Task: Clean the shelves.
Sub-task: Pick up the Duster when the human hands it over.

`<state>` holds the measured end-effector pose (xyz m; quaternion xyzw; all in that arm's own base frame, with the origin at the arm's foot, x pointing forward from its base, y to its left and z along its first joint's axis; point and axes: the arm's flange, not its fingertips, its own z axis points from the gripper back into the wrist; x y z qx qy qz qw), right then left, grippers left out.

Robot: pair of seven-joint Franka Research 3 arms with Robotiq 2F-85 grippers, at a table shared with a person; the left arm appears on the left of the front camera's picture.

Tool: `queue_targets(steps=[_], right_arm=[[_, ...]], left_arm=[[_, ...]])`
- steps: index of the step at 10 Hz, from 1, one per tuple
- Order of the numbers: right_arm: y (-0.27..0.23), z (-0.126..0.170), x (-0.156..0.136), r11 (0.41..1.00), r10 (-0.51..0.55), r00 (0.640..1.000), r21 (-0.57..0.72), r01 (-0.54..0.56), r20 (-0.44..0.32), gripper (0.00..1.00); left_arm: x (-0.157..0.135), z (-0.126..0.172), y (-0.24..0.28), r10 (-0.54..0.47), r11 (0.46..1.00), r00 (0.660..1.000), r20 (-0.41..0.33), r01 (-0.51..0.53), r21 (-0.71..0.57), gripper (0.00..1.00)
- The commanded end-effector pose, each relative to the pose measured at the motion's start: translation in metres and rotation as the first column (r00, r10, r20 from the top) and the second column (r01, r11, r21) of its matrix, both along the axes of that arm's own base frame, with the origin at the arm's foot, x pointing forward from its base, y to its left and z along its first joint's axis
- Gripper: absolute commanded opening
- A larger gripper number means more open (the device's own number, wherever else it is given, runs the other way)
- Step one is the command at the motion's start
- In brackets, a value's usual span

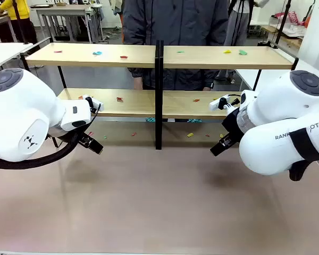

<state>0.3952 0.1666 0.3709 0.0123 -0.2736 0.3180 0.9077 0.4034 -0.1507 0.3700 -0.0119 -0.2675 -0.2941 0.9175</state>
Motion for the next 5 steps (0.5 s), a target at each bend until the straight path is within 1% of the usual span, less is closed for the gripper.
queue_targets(steps=[1, 5], right_arm=[[0.0, 0.0001, 0.0, 1.0, 0.0, 1.0, 0.0, 0.0, 0.0, 1.0], [0.0, 0.0001, 0.0, 1.0, 0.0, 1.0, 0.0, 0.0, 0.0, 1.0]], left_arm=[[0.0, 0.0001, 0.0, 0.0, 1.0, 1.0, 0.0, 0.0, 0.0, 1.0], [0.0, 0.0001, 0.0, 0.0, 1.0, 1.0, 0.0, 0.0, 0.0, 1.0]])
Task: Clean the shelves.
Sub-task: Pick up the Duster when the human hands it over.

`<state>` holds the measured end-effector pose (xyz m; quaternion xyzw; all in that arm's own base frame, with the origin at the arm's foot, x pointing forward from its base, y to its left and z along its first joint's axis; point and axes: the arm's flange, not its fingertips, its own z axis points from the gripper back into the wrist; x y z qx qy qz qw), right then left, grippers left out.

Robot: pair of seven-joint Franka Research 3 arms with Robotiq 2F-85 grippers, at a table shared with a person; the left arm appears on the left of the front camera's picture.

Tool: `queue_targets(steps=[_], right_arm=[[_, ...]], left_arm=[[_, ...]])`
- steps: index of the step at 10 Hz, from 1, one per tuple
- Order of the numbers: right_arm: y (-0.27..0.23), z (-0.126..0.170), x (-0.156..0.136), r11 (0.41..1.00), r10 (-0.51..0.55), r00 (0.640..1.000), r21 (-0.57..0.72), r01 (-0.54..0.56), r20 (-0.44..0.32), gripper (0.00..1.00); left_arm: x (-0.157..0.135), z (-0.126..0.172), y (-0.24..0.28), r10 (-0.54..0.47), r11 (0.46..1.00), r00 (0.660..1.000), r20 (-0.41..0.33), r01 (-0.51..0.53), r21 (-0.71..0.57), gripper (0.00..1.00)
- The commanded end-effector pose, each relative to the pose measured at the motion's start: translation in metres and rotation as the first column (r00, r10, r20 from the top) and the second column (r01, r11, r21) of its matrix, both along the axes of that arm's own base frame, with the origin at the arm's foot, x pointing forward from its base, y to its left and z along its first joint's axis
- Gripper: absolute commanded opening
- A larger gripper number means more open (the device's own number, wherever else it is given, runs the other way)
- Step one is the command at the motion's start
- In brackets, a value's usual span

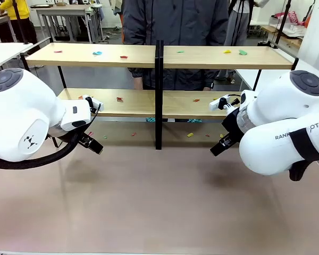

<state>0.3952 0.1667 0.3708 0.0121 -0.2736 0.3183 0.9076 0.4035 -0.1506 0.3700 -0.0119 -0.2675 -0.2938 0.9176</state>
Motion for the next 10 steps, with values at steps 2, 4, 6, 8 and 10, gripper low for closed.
queue_targets(steps=[2, 4, 6, 8, 10], right_arm=[[0.0, 0.0, 0.0, 1.0, 0.0, 1.0, 0.001, 0.0, 0.0, 1.0], [0.0, 0.0, 0.0, 1.0, 0.0, 1.0, 0.001, 0.0, 0.0, 1.0], [0.0, 0.01, -0.003, 0.998, 0.011, 1.0, -0.057, -0.011, -0.008, 1.0], [-0.051, 0.072, -0.023, 0.999, 0.046, 0.999, 0.005, -0.046, -0.007, 1.0], [-0.111, 0.132, -0.051, 0.996, 0.076, 0.997, 0.052, -0.076, 0.006, 1.0]], left_arm=[[0.0, 0.0, 0.0, -0.001, 1.0, 1.0, 0.0, 0.001, 0.0, 1.0], [0.0, 0.0, 0.0, -0.001, 1.0, 1.0, 0.0, 0.001, 0.0, 1.0], [0.0, 0.0, 0.0, 0.0, 1.0, 1.0, 0.0, 0.0, 0.0, 1.0], [-0.039, 0.062, 0.028, -0.151, 0.985, 0.988, 0.04, 0.154, -0.079, 1.0], [-0.086, 0.125, 0.062, -0.257, 0.959, 0.961, 0.097, 0.267, -0.095, 1.0]])
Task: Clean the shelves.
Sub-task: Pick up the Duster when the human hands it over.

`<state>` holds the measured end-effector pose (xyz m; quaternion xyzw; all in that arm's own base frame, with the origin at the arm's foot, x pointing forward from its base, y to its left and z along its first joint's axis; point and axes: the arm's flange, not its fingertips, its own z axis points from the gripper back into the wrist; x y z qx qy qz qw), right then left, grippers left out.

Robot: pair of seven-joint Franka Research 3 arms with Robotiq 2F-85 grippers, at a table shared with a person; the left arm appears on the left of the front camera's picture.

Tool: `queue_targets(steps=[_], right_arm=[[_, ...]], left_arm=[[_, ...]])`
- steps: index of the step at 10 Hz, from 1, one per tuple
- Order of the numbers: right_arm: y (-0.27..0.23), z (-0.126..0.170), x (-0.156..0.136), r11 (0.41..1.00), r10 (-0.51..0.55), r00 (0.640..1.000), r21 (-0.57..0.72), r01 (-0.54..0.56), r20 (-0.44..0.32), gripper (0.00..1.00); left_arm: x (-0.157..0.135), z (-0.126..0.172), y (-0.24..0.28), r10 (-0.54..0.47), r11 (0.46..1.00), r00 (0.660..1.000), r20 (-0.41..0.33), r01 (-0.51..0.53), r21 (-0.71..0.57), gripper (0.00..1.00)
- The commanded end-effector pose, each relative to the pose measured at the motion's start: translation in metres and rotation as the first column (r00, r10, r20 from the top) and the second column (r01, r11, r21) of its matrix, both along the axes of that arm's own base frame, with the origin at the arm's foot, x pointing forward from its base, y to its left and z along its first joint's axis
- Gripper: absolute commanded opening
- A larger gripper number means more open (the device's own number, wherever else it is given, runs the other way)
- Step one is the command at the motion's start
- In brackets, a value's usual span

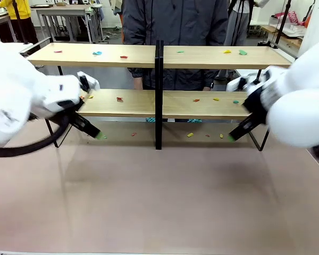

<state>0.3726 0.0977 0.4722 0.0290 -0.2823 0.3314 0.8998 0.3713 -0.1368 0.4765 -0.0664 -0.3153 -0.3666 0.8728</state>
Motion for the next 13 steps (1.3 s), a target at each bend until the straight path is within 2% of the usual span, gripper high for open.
queue_targets(steps=[1, 2, 3, 6, 9, 13], right_arm=[[-0.07, 0.054, -0.04, 0.996, 0.07, 0.998, 0.047, -0.07, -0.005, 1.0], [-0.102, 0.076, -0.051, 0.978, 0.151, 0.988, 0.14, -0.153, 0.028, 1.0], [-0.128, 0.093, -0.062, 0.96, 0.193, 0.979, 0.194, -0.204, 0.073, 1.0], [-0.177, 0.134, -0.081, 0.922, 0.236, 0.96, 0.279, -0.269, 0.149, 1.0], [-0.184, 0.159, -0.08, 0.889, 0.248, 0.945, 0.339, -0.309, 0.212, 1.0], [-0.176, 0.172, -0.076, 0.871, 0.251, 0.94, 0.369, -0.323, 0.23, 1.0]], left_arm=[[-0.077, 0.043, 0.067, -0.177, 0.983, 0.983, 0.041, 0.179, -0.049, 1.0], [-0.089, 0.061, 0.092, -0.317, 0.939, 0.946, 0.067, 0.323, -0.116, 1.0], [-0.092, 0.076, 0.119, -0.352, 0.908, 0.93, 0.106, 0.366, -0.204, 1.0], [-0.106, 0.111, 0.164, -0.268, 0.893, 0.924, 0.273, 0.345, -0.29, 1.0], [-0.103, 0.125, 0.155, -0.201, 0.849, 0.875, 0.44, 0.38, -0.367, 1.0], [-0.106, 0.127, 0.166, -0.174, 0.854, 0.876, 0.45, 0.362, -0.374, 1.0]])
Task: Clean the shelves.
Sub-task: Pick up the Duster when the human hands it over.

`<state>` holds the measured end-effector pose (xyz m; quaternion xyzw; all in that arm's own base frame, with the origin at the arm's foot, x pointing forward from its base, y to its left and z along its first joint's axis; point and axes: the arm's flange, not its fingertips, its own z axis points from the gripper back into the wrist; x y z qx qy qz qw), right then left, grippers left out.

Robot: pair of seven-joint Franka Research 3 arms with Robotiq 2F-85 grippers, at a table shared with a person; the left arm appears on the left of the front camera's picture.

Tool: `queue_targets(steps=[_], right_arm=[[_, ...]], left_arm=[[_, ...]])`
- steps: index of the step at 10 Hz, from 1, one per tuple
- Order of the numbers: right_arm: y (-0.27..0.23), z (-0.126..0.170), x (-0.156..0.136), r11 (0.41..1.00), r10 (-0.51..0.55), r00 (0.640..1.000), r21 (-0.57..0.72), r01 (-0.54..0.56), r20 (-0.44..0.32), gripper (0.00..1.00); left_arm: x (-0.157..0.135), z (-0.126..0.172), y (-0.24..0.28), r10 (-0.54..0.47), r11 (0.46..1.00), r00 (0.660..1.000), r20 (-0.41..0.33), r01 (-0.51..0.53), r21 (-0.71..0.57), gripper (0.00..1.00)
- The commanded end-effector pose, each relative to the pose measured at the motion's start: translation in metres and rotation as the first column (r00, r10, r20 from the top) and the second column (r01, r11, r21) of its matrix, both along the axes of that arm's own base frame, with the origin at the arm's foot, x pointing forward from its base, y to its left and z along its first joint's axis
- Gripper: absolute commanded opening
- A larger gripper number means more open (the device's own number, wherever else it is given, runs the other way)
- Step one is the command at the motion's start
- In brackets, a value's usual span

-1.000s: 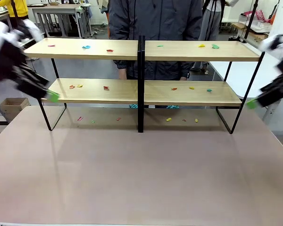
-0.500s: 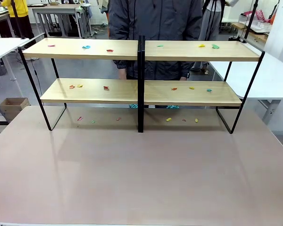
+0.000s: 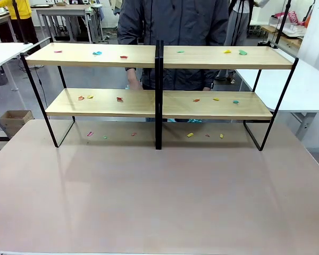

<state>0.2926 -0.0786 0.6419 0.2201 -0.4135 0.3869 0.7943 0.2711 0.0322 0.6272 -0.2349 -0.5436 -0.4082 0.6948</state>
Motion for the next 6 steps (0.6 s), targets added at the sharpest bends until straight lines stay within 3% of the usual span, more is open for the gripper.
queue_targets(steps=[1, 4, 6], right_arm=[[0.0011, 0.002, 0.006, 1.0, 0.029, 1.0, 0.012, -0.029, 0.004, 1.0], [0.0052, -0.0015, 0.0086, 0.999, 0.042, 0.999, 0.01, -0.042, -0.012, 1.0], [0.0081, -0.0018, 0.0117, 0.998, 0.061, 0.998, 0.021, -0.06, -0.026, 1.0]], left_arm=[[-0.004, -0.0243, -0.0041, 0.003, 1.0, 1.0, 0.007, -0.003, -0.01, 1.0], [-0.0001, -0.0301, -0.0039, 0.024, 0.999, 0.995, -0.092, -0.026, -0.02, 1.0], [0.0023, -0.0323, -0.0021, 0.078, 0.997, 0.99, -0.12, -0.079, -0.009, 1.0]])
